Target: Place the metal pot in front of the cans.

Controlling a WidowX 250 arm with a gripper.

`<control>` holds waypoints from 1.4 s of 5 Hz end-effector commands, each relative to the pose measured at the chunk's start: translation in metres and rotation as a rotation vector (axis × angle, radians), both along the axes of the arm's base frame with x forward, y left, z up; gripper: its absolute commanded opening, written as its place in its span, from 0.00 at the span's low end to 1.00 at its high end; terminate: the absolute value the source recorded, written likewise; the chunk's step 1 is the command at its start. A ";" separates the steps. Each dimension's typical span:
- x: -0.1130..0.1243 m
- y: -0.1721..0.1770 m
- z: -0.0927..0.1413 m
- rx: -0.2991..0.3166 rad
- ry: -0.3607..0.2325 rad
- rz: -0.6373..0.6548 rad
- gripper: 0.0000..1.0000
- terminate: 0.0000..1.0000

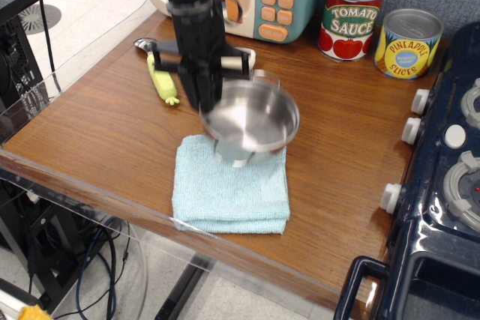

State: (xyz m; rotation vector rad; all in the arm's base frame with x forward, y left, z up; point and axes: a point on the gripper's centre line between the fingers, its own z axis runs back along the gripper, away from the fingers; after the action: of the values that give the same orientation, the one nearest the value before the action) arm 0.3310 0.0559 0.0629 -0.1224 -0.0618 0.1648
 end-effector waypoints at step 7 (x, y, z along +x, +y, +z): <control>0.078 -0.005 -0.007 0.078 -0.018 0.092 1.00 0.00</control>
State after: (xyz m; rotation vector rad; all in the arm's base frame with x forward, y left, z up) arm 0.4078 0.0464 0.0245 -0.0442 -0.0188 0.2653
